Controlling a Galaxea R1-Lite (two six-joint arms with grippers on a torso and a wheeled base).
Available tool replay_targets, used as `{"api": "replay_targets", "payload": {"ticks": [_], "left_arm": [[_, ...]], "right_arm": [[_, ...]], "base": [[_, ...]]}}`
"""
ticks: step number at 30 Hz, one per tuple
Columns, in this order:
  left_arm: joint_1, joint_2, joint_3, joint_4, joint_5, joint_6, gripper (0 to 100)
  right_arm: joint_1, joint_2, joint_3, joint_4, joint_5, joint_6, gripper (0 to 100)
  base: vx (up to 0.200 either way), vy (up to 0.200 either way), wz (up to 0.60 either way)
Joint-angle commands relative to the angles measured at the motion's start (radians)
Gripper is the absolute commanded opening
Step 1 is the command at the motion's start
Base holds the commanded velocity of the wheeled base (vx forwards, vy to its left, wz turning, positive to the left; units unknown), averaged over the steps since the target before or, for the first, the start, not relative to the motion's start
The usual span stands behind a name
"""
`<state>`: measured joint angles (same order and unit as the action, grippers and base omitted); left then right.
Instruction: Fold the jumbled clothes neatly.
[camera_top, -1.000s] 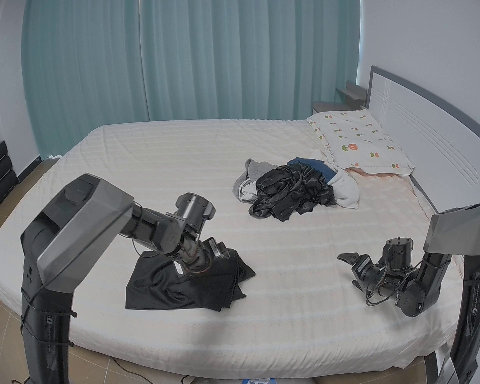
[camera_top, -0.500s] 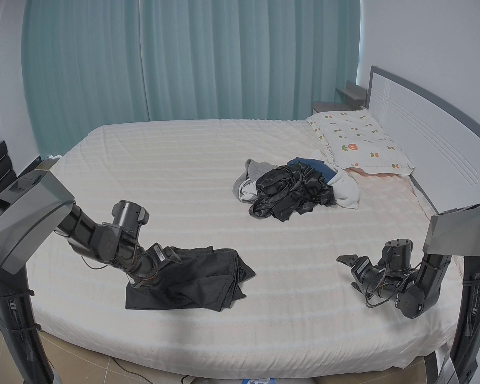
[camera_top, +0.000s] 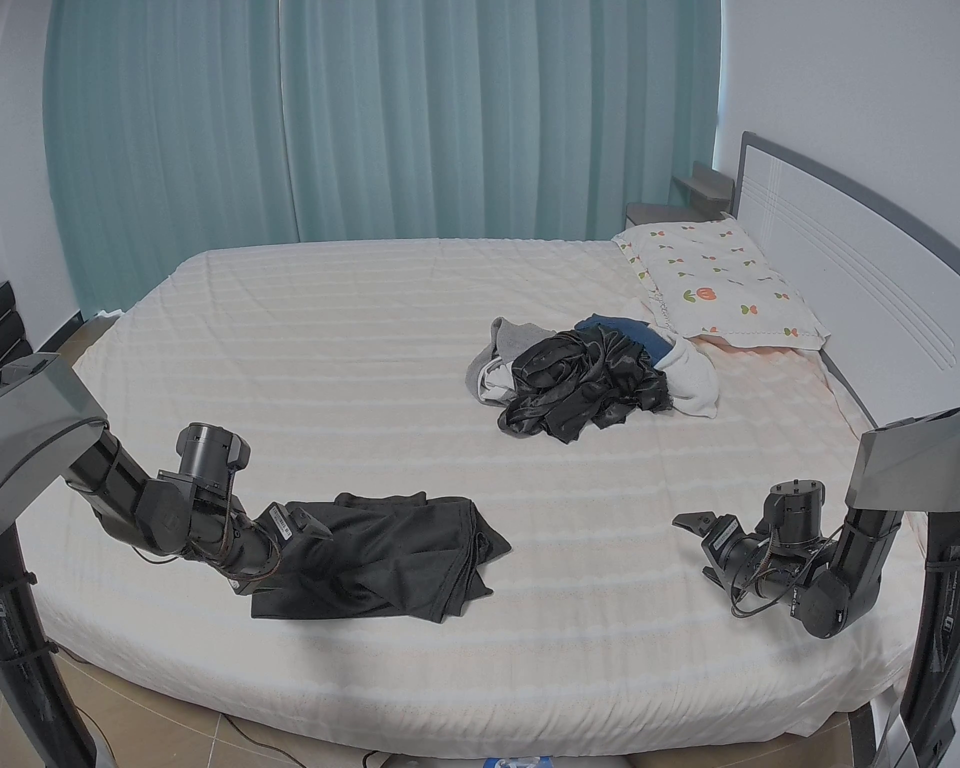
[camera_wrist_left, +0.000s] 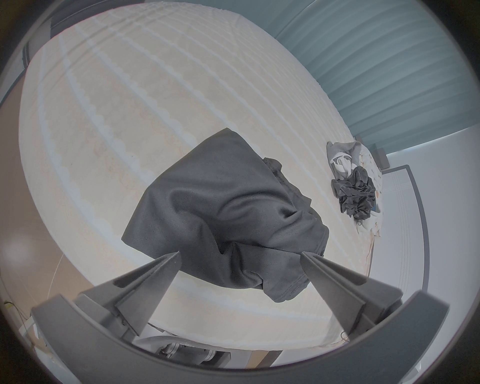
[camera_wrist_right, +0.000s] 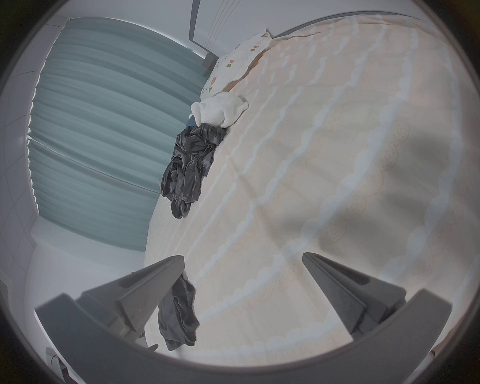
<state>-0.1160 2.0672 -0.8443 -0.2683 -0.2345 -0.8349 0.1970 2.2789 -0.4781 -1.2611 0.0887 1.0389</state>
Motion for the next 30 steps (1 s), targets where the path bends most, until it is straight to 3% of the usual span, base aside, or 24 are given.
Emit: {"api": "replay_targets", "payload": {"ticks": [1,12,20,30], "left_arm": [[0.006,-0.006,0.004,-0.002,0.0,0.0,100],[-0.002,-0.006,0.004,-0.026,0.011,0.01,100],[0.004,-0.002,-0.01,-0.026,0.003,0.005,100],[0.033,0.01,-0.041,-0.015,0.0,-0.003,100]], "right_arm": [[0.001,0.002,-0.001,0.0,0.0,0.0,100],[0.012,0.011,-0.002,0.0,0.0,-0.003,100],[0.03,-0.015,0.007,-0.001,-0.003,-0.008,100],[0.13,-0.036,0.009,-0.006,0.0,-0.079,100]], "base": [[0.0,0.0,0.0],[0.0,0.0,0.0],[0.0,0.2,0.0],[0.0,0.2,0.0]]}}
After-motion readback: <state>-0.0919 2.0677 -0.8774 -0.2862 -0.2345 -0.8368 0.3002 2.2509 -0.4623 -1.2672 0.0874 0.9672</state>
